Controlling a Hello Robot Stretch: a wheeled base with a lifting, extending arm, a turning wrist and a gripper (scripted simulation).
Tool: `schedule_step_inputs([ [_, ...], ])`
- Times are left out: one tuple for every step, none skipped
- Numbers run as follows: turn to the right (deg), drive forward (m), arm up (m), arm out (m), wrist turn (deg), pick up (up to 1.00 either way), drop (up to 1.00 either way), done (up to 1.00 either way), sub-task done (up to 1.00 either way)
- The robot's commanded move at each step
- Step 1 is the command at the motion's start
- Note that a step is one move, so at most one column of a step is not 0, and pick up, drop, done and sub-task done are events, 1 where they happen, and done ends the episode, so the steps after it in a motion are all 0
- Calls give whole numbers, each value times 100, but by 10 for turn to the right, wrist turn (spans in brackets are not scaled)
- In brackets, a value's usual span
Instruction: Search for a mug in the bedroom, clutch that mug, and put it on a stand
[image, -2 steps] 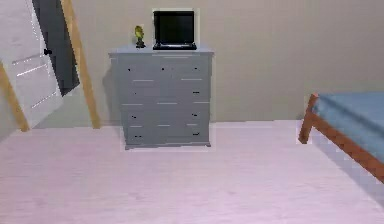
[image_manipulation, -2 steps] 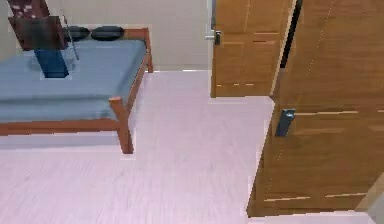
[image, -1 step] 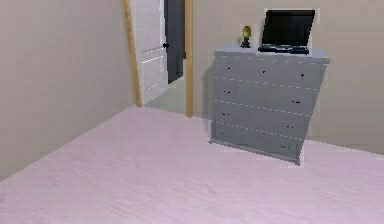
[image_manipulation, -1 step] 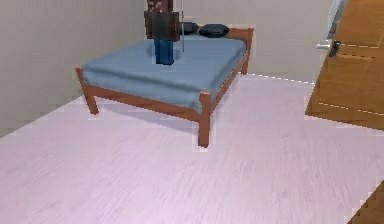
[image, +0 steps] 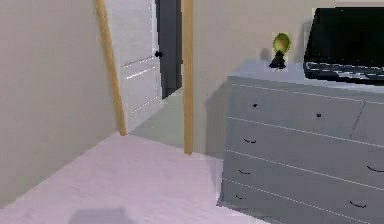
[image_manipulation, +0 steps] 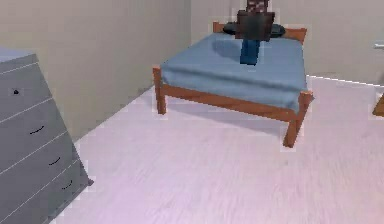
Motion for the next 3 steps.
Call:
schedule_step_inputs([
  [-360,0,0,0,0,0,0,0,0],
  [0,70,0,0,0,0,0,0,0],
  [-240,0,0,0,0,0,0,0,0],
])
